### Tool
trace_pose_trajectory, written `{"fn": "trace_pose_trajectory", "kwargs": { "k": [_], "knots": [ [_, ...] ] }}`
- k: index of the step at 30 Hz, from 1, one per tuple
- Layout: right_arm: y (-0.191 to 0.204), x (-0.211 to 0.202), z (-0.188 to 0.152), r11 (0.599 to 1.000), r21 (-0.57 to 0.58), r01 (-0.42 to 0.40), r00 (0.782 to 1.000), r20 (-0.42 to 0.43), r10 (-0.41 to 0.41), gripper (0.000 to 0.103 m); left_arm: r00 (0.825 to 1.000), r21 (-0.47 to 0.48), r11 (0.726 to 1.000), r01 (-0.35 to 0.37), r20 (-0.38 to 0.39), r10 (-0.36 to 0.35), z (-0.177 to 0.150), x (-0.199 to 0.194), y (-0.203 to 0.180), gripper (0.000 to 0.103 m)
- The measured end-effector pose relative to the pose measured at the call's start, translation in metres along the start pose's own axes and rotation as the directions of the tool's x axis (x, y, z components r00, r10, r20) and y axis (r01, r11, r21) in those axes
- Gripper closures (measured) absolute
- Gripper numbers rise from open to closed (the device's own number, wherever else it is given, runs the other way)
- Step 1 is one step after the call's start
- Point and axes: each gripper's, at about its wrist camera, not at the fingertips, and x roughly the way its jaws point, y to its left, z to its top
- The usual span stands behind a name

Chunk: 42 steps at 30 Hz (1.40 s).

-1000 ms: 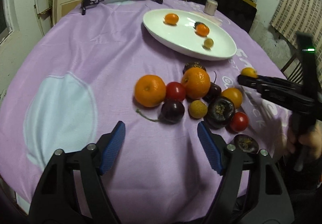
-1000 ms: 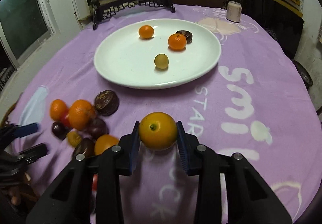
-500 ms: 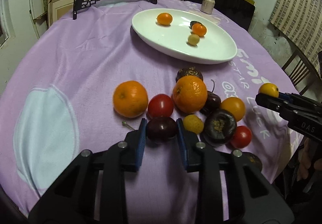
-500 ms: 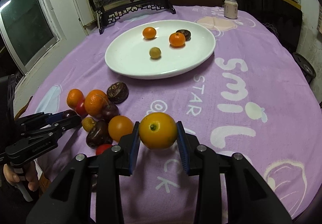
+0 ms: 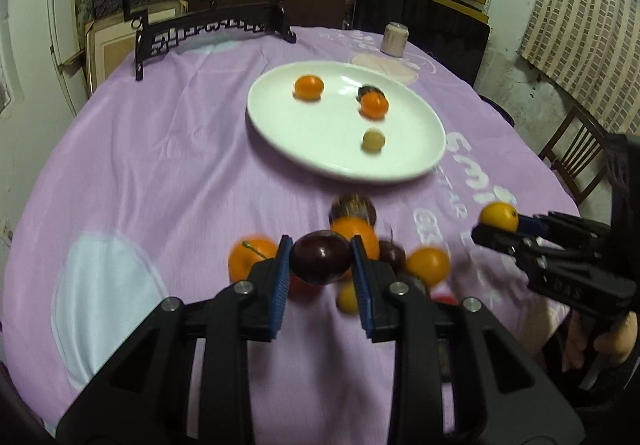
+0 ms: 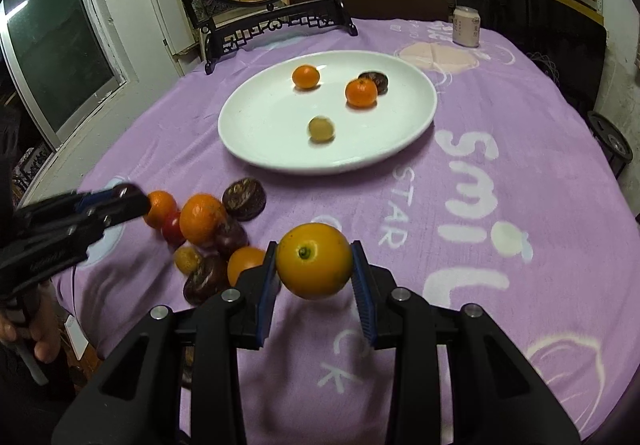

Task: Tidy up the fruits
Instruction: 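Release the yellow orange and dark plum onto the plate with both tools, then grasp an orange with the right tool while the left tool grasps a dark plum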

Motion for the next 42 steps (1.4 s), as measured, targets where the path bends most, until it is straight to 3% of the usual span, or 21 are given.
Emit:
{"fn": "trace_pose_trajectory", "kwargs": {
  "k": [4, 9, 12, 15, 21, 22, 23, 24, 25, 28, 32, 36, 42],
  "knots": [
    [0.000, 0.003, 0.031, 0.999, -0.030, 0.018, 1.000, 0.023, -0.017, 0.068, 0.999, 0.017, 0.999, -0.030, 0.027, 0.030, 0.044, 0.015, 0.002, 0.074],
    [-0.011, 0.030, 0.084, 0.999, -0.014, 0.045, 0.998, 0.041, -0.045, 0.068, 0.999, -0.013, 0.999, -0.038, 0.008, 0.039, 0.113, 0.059, 0.004, 0.074],
    [-0.019, 0.061, 0.116, 0.999, -0.003, 0.054, 0.998, 0.019, -0.054, 0.068, 0.999, -0.045, 0.998, -0.041, -0.025, 0.040, 0.150, 0.098, 0.009, 0.074],
    [-0.031, 0.094, 0.131, 0.997, 0.020, 0.080, 0.996, -0.027, -0.079, 0.068, 0.998, -0.087, 0.996, -0.032, -0.059, 0.027, 0.163, 0.127, 0.015, 0.074],
    [-0.045, 0.116, 0.129, 0.993, 0.039, 0.108, 0.993, -0.053, -0.105, 0.067, 0.995, -0.084, 0.996, -0.021, -0.101, 0.012, 0.156, 0.155, 0.019, 0.073],
    [-0.045, 0.117, 0.130, 0.993, 0.036, 0.112, 0.993, -0.049, -0.110, 0.067, 0.995, -0.085, 0.996, -0.020, -0.099, 0.011, 0.156, 0.156, 0.020, 0.069],
    [-0.045, 0.116, 0.130, 0.993, 0.032, 0.116, 0.993, -0.038, -0.114, 0.060, 0.995, -0.084, 0.996, -0.021, -0.094, 0.013, 0.156, 0.155, 0.020, 0.049],
    [-0.044, 0.114, 0.130, 0.992, 0.030, 0.126, 0.992, -0.018, -0.125, 0.048, 0.996, -0.087, 0.996, -0.029, -0.081, 0.022, 0.156, 0.153, 0.020, 0.039],
    [-0.044, 0.109, 0.129, 0.989, 0.025, 0.144, 0.989, 0.017, -0.145, 0.047, 0.997, -0.092, 0.995, -0.037, -0.064, 0.031, 0.156, 0.149, 0.021, 0.035],
    [-0.048, 0.094, 0.128, 0.983, 0.021, 0.182, 0.979, 0.090, -0.183, 0.047, 1.000, -0.111, 0.994, -0.021, -0.024, 0.019, 0.157, 0.129, 0.024, 0.035],
    [-0.057, 0.068, 0.117, 0.988, 0.087, 0.124, 0.989, 0.074, -0.131, 0.047, 0.999, -0.117, 0.993, -0.016, 0.025, 0.019, 0.144, 0.086, 0.024, 0.035],
    [-0.043, 0.026, 0.084, 0.995, 0.052, 0.080, 0.993, 0.077, -0.084, 0.046, 0.997, -0.082, 0.997, -0.013, 0.076, 0.019, 0.102, 0.036, 0.021, 0.034],
    [-0.015, -0.011, 0.039, 0.998, 0.005, 0.062, 0.995, 0.074, -0.062, 0.046, 0.999, -0.093, 0.996, 0.009, 0.040, -0.005, 0.039, 0.007, 0.018, 0.034]
  ]
}}
